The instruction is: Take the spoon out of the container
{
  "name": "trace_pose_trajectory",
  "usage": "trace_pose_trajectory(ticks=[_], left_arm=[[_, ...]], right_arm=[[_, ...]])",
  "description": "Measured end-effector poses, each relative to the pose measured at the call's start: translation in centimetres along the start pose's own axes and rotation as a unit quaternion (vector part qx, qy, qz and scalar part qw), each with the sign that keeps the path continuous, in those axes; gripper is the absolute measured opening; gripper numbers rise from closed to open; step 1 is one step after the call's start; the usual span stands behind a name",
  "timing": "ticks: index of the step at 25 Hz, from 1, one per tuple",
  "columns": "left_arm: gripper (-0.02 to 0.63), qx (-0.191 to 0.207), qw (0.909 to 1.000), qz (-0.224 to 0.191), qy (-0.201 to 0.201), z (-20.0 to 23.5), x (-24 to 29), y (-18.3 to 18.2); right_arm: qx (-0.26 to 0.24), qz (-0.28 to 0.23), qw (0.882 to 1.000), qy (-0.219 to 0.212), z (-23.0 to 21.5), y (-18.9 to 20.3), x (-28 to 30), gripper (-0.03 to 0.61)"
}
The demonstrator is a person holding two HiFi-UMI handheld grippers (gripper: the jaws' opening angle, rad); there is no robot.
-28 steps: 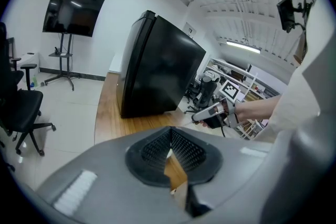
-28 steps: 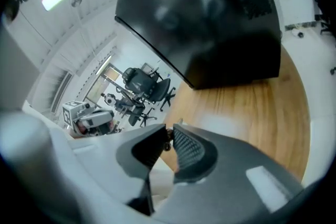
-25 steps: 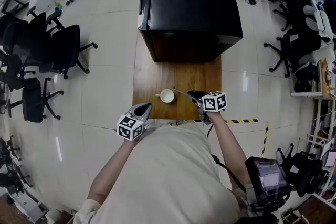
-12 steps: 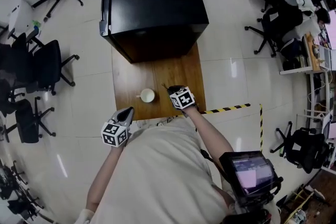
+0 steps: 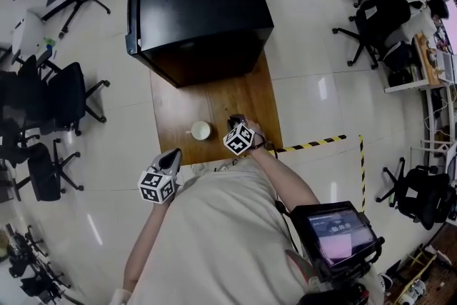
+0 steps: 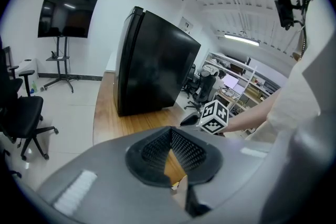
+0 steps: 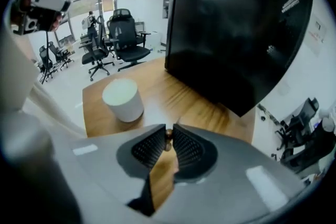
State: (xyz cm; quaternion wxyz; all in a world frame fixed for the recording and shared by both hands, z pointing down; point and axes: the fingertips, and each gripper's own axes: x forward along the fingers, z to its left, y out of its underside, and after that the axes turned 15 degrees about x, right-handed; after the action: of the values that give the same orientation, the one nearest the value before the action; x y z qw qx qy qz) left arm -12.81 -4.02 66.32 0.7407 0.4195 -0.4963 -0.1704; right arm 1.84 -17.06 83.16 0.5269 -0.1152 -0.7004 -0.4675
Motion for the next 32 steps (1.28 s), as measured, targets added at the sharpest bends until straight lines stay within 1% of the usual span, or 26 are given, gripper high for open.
trace_pose_trajectory(ticks=[3, 5, 8, 11, 14, 19, 26, 29, 32], left_arm=[[-0.016, -0.003, 1.0, 0.001, -0.005, 0.0, -0.1, 0.2], [-0.016, -0.005, 1.0, 0.002, -0.008, 0.0, -0.2, 0.2], [-0.017, -0.006, 0.9999, 0.004, -0.01, 0.1, -0.3, 0.3], [-0.016, -0.007, 0.9999, 0.004, -0.013, 0.1, -0.4, 0.4], [-0.015, -0.01, 0.9998, 0.004, -0.018, 0.3, -0.6, 0.5], [-0.017, -0.014, 0.9996, 0.006, -0.024, 0.4, -0.9, 0.9], [-0.015, -0.015, 0.9993, 0.01, -0.032, 0.6, -1.1, 1.1], [-0.015, -0.017, 0.9991, 0.012, -0.037, 0.8, -1.4, 1.2], [-0.015, -0.021, 0.9988, 0.014, -0.042, 0.9, -1.5, 1.4]], right_arm=[[-0.013, 0.001, 1.0, 0.012, -0.5, 0.8, 0.4, 0.043], [-0.036, 0.001, 0.999, 0.02, -0.7, 1.2, 0.6, 0.043], [-0.091, 0.005, 0.995, 0.036, -0.6, 1.7, 1.0, 0.043], [-0.153, 0.012, 0.986, 0.058, -0.4, 2.5, 1.5, 0.043], [-0.193, 0.022, 0.979, 0.056, 0.5, 3.6, 2.4, 0.046], [-0.22, 0.038, 0.974, 0.048, 1.4, 5.0, 3.3, 0.054], [-0.246, 0.082, 0.965, 0.025, 2.2, 6.8, 4.9, 0.067], [-0.251, 0.102, 0.962, 0.014, 2.7, 7.5, 5.6, 0.071], [-0.246, 0.116, 0.962, 0.008, 2.7, 8.2, 6.3, 0.072]])
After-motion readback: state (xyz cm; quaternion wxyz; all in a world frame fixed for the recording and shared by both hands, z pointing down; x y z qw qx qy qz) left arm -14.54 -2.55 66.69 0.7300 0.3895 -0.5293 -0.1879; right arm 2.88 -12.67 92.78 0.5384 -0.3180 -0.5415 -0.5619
